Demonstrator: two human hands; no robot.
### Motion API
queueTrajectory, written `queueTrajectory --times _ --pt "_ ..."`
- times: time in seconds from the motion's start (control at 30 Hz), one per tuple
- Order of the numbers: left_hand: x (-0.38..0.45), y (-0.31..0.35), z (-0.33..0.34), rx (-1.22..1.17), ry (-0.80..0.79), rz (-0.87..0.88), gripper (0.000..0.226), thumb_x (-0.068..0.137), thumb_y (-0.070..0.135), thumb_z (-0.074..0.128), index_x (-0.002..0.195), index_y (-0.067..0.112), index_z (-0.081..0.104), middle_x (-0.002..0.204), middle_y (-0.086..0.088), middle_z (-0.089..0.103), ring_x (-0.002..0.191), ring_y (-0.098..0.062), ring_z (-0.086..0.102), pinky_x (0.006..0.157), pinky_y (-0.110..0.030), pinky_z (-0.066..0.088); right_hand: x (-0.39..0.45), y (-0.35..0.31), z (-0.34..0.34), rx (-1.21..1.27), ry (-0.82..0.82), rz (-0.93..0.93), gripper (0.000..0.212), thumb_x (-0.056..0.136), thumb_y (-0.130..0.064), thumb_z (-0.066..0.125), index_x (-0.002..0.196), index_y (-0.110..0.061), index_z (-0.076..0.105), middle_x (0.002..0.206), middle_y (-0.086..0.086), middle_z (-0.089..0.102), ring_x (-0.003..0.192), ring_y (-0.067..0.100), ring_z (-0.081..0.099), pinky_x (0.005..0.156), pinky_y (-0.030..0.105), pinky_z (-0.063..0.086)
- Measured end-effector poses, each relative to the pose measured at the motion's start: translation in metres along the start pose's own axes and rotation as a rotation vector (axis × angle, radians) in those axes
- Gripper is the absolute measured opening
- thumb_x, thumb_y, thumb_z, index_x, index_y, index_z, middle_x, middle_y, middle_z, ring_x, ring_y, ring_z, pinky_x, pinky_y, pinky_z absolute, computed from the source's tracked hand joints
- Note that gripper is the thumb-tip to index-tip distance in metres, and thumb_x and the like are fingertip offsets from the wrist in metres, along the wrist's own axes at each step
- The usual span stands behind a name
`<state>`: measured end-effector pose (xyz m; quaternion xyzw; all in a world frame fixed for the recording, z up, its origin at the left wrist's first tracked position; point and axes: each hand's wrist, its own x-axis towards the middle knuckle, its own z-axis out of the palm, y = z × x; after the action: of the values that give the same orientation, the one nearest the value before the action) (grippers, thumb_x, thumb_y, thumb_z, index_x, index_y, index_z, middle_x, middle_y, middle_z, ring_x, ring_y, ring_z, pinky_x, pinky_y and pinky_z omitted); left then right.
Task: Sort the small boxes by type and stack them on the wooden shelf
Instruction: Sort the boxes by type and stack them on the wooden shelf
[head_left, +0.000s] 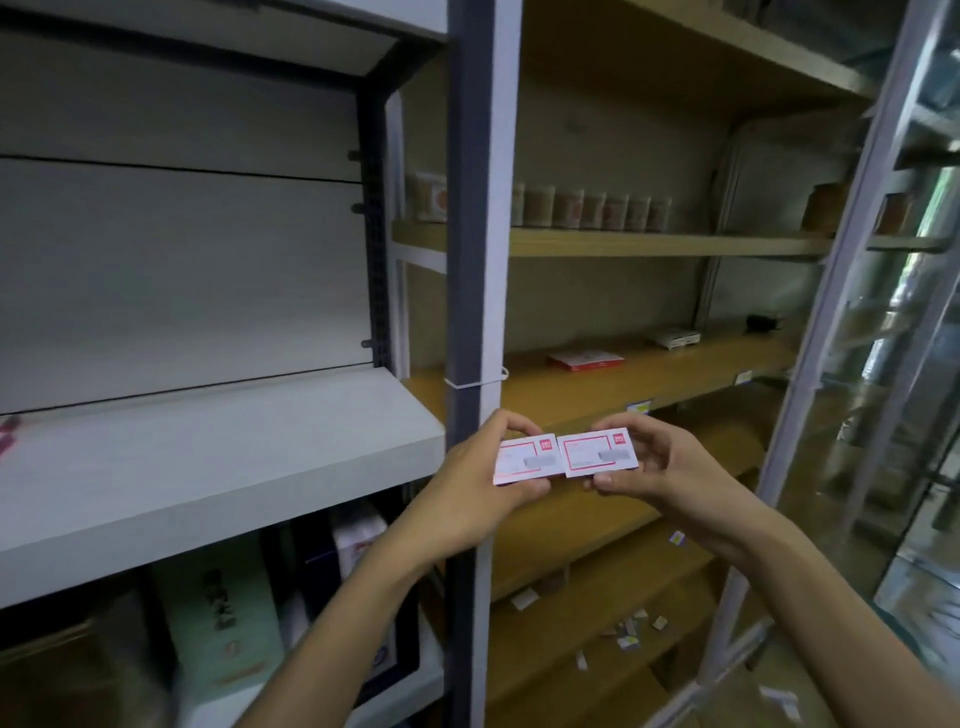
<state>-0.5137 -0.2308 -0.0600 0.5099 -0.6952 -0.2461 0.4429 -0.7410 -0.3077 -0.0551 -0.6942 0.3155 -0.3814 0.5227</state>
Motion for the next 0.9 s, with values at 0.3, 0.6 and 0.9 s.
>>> queueTrajectory --times 0.3,0.6,0.9 --pt "0.118 -0.024 0.062 0.153 0.052 -0.056 0.04 0.092 0.03 0.07 0.121 0.036 0.044 0.124 0.017 0.055 0.111 -0.004 0.055 0.087 -0.026 0.057 0.076 0.036 -0.098 0.024 -0.007 0.049 0.057 0.072 -0.002 0.079 0.125 -0.013 0.061 0.114 0.012 0.074 0.103 0.029 0.073 0.091 0.035 0.06" --pt "0.234 -0.059 0.114 0.428 0.259 -0.199 0.036 0.094 0.043 0.062 0.128 0.041 0.049 0.126 0.01 0.047 0.116 -0.01 0.049 0.1 -0.033 0.048 0.187 0.082 -0.208 -0.275 0.001 0.02 0.04 0.08 -0.024 0.082 0.115 -0.033 0.066 0.121 -0.003 0.063 0.111 0.014 0.06 0.079 0.023 0.053" --pt "0.299 -0.086 0.15 0.736 0.219 -0.431 0.046 0.093 0.059 0.052 0.135 0.038 0.051 0.138 0.003 0.05 0.134 -0.027 0.036 0.114 -0.046 0.032 0.287 0.133 -0.273 -0.62 -0.056 0.0 0.043 0.08 -0.034 0.081 0.12 -0.028 0.066 0.121 -0.001 0.063 0.105 0.011 0.06 0.077 0.019 0.049"
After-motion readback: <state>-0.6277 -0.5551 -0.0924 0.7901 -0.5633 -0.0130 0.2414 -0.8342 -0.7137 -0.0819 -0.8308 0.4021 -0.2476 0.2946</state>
